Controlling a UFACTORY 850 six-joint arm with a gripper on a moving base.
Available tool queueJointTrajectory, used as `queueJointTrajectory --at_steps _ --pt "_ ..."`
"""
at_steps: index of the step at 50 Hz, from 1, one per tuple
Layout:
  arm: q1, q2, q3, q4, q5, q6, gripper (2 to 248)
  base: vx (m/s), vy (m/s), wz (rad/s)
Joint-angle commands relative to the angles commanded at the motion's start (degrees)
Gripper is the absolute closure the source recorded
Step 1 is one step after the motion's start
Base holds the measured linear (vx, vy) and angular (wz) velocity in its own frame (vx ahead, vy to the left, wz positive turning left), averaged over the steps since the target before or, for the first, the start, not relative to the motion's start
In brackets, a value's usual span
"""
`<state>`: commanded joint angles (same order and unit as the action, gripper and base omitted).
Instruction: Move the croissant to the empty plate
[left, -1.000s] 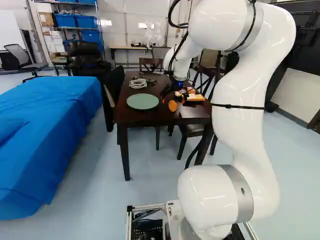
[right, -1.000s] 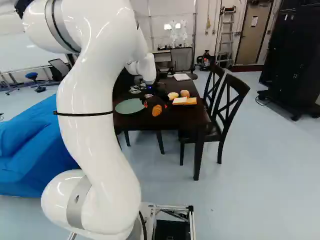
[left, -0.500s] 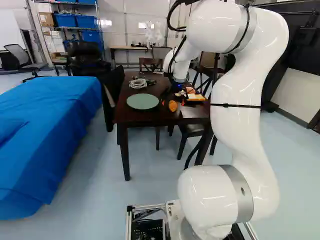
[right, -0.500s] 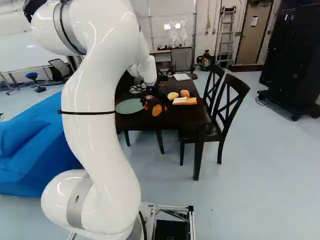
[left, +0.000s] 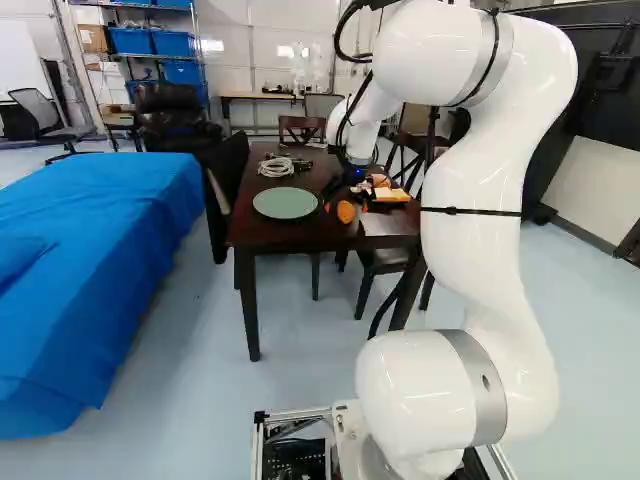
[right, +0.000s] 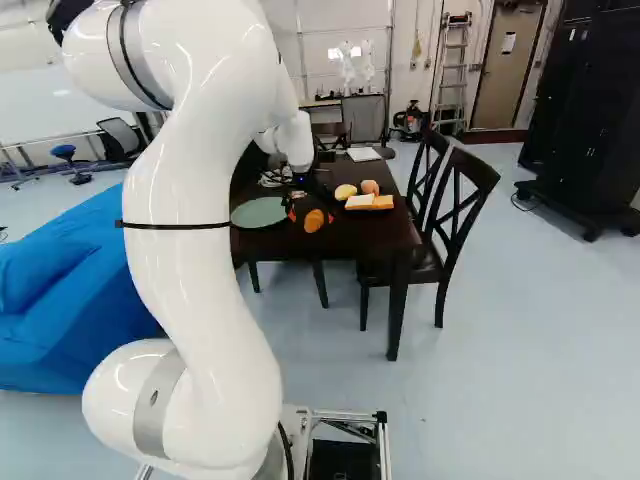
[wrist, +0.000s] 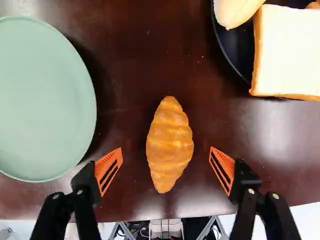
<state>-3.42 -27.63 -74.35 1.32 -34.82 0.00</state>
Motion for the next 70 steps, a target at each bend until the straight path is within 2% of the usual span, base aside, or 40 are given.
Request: queueJointTrajectory --at_steps 1,6,7,11,12,16,17,21,22,27,28,32,33,37,38,43,44,48,49,54,55,59,60,64,65,70 --pt "0.0 0.0 0.0 0.0 0.0 0.0 24 0.0 0.0 0.0" --pt "0.0 0.0 0.0 0.0 0.1 0.0 24 0.0 0.0 0.0" --pt "0.0 0.0 0.0 0.0 0.1 0.0 36 0.0 0.0 0.0" --pt "0.0 0.0 0.0 0.0 0.5 0.0 36 0.0 0.0 0.0" --pt "0.0 0.0 0.0 0.0 0.7 0.0 48 0.0 0.0 0.0" --pt "0.0 0.0 0.0 0.0 0.9 0.0 48 0.0 0.0 0.0" --pt "0.0 0.0 0.0 0.0 0.9 0.0 60 0.0 0.0 0.0" --pt "0.0 0.0 0.0 0.0 0.9 0.0 60 0.0 0.0 0.0" --pt "0.0 0.0 0.0 0.0 0.9 0.0 72 0.0 0.0 0.0" --pt "0.0 0.0 0.0 0.0 0.9 0.0 72 0.0 0.0 0.0" --pt "0.0 0.0 0.0 0.0 0.9 0.0 85 0.0 0.0 0.0" --pt "0.0 0.0 0.0 0.0 0.9 0.0 85 0.0 0.0 0.0" --pt "0.0 0.0 0.0 0.0 0.9 0.0 97 0.0 0.0 0.0" --pt "0.0 0.0 0.0 0.0 0.9 0.0 97 0.0 0.0 0.0" --pt "0.0 0.0 0.0 0.0 0.9 0.0 110 0.0 0.0 0.0" --pt "0.0 0.0 0.0 0.0 0.9 0.0 110 0.0 0.0 0.0" --pt "0.0 0.0 0.0 0.0 0.9 0.0 123 0.0 0.0 0.0" --pt "0.0 0.0 0.0 0.0 0.9 0.0 123 0.0 0.0 0.0" --pt "0.0 0.0 0.0 0.0 0.9 0.0 133 0.0 0.0 0.0" --pt "0.0 0.0 0.0 0.0 0.9 0.0 133 0.0 0.0 0.0" --pt "0.0 0.0 0.0 0.0 0.9 0.0 141 0.0 0.0 0.0" --pt "0.0 0.0 0.0 0.0 0.9 0.0 141 0.0 0.0 0.0" --pt "0.0 0.0 0.0 0.0 0.9 0.0 149 0.0 0.0 0.0" --pt "0.0 0.0 0.0 0.0 0.9 0.0 149 0.0 0.0 0.0" --pt "0.0 0.0 0.0 0.0 0.9 0.0 157 0.0 0.0 0.0" --pt "0.0 0.2 0.1 0.0 0.9 0.0 157 0.0 0.0 0.0"
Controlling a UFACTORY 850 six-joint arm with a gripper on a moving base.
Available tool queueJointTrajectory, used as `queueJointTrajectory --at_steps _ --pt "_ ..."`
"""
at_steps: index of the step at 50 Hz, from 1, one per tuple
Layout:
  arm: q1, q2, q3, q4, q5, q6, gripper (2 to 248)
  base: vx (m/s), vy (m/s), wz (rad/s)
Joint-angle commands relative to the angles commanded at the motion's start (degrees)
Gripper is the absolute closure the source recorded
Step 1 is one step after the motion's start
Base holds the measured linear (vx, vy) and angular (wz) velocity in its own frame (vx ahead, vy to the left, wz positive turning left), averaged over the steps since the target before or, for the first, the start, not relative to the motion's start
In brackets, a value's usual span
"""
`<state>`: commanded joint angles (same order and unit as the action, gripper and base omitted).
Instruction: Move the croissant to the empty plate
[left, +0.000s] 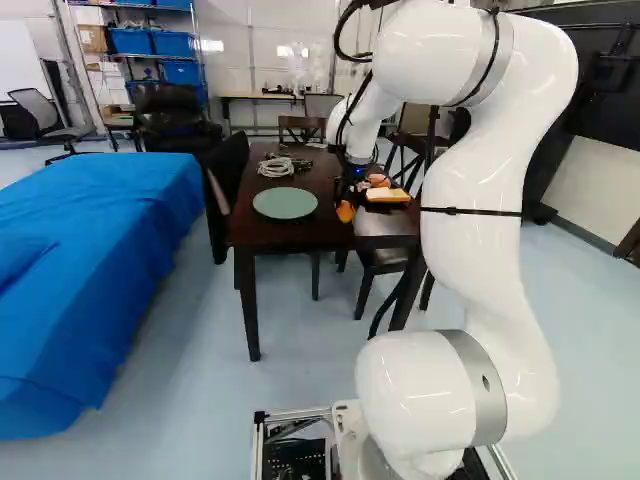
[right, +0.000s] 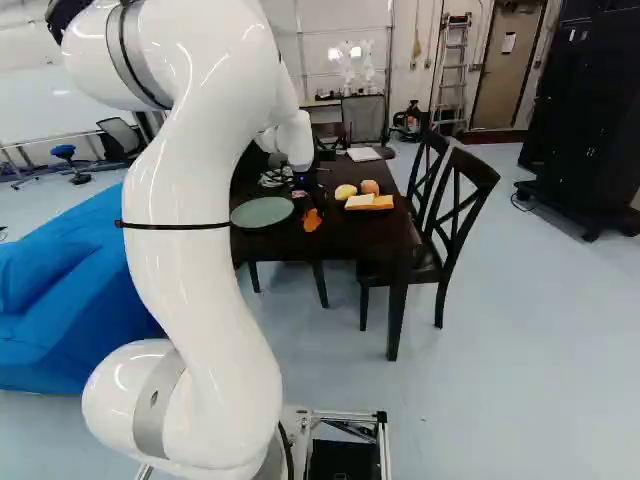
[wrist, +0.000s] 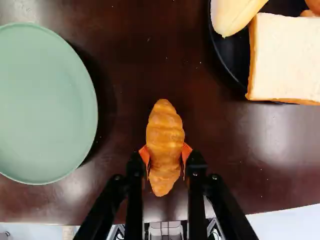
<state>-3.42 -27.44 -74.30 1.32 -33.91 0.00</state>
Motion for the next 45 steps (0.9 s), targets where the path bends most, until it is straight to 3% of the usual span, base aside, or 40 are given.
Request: queueJointTrajectory --at_steps 6,45 --pt "0.0 0.8 0.2 0.0 0.0 0.0 176 0.0 0.0 0.0" --pt "0.2 7.1 1.7 0.0 0.0 0.0 172 0.0 0.0 0.0"
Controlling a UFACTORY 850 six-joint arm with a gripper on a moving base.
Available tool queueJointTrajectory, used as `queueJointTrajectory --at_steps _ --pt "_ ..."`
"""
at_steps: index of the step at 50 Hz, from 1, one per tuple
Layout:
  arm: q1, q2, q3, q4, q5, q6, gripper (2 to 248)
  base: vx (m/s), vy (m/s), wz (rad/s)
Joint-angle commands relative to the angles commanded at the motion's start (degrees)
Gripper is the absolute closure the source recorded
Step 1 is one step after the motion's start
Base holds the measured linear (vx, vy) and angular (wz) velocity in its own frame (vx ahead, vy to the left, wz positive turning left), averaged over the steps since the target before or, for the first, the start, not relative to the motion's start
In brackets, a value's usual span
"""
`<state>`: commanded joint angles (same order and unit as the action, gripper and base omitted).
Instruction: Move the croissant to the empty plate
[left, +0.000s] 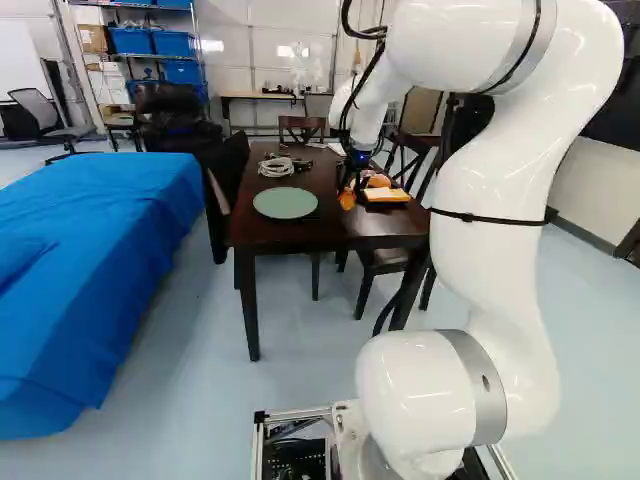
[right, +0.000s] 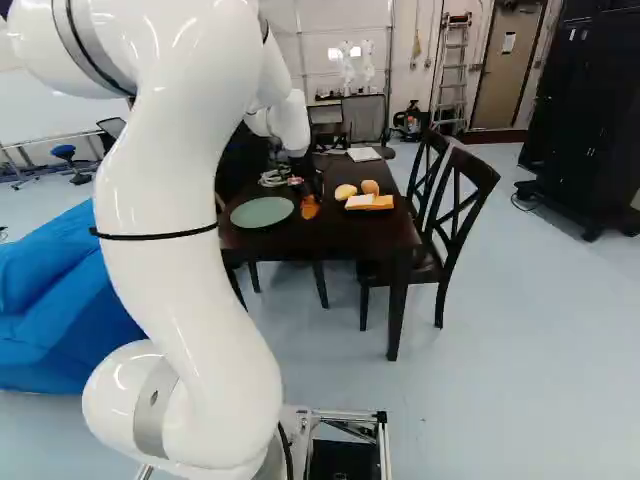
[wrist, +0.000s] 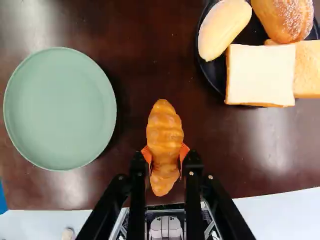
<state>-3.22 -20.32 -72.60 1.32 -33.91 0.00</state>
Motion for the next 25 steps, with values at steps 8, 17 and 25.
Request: queueJointTrajectory --at_steps 8,17,25 --pt "1.1 0.4 0.1 0.0 0.0 0.0 172 0.0 0.0 0.0" --pt "2.7 0.4 0.2 0.0 0.0 0.0 172 0.0 0.0 0.0" --pt "4.2 0.1 -0.2 0.0 0.0 0.0 172 0.0 0.0 0.0"
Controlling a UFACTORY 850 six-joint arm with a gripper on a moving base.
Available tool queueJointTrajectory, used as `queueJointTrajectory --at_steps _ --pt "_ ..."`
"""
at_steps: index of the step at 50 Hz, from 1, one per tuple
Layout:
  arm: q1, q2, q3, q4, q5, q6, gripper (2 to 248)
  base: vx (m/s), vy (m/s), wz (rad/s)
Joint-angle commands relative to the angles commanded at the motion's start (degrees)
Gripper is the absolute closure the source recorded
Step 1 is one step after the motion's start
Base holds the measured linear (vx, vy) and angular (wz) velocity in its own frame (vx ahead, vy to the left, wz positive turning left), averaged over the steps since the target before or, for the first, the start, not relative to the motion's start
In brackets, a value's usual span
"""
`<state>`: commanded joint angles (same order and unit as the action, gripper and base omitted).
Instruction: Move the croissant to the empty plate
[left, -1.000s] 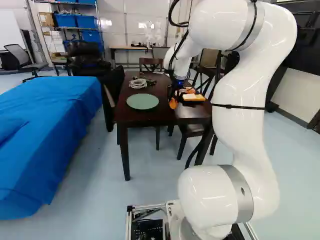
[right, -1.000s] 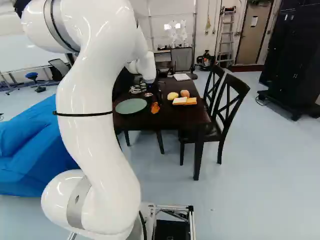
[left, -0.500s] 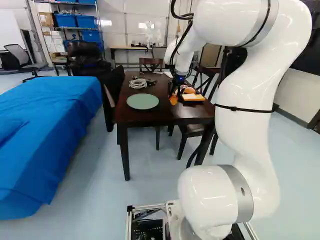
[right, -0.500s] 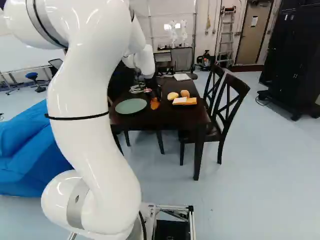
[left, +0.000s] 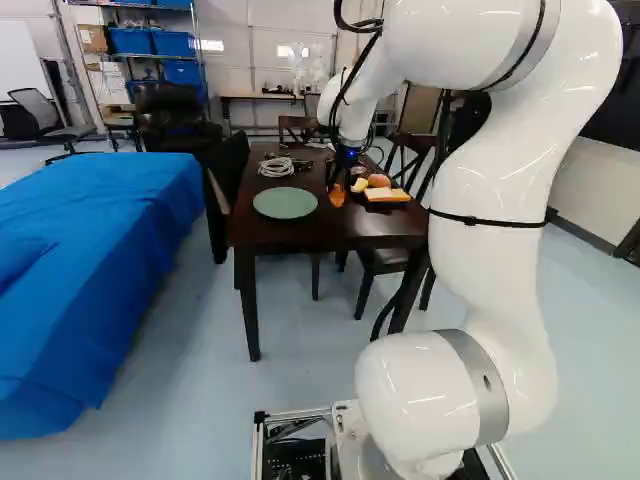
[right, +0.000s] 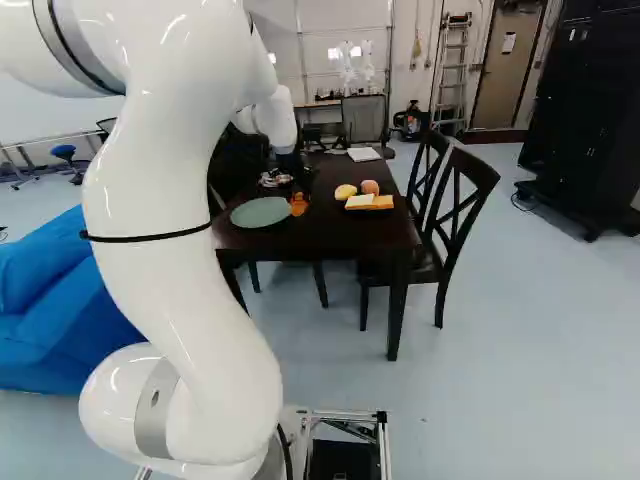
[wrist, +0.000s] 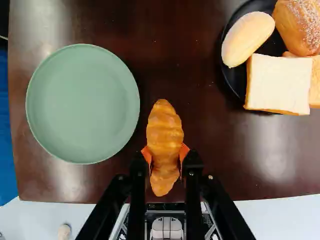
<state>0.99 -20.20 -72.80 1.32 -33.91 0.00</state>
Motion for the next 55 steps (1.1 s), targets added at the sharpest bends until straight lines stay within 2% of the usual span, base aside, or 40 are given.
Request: queueJointTrajectory --at_steps 55 --pt "9.4 -6.4 -8.3 0.0 0.0 0.0 172 0.0 0.0 0.0"
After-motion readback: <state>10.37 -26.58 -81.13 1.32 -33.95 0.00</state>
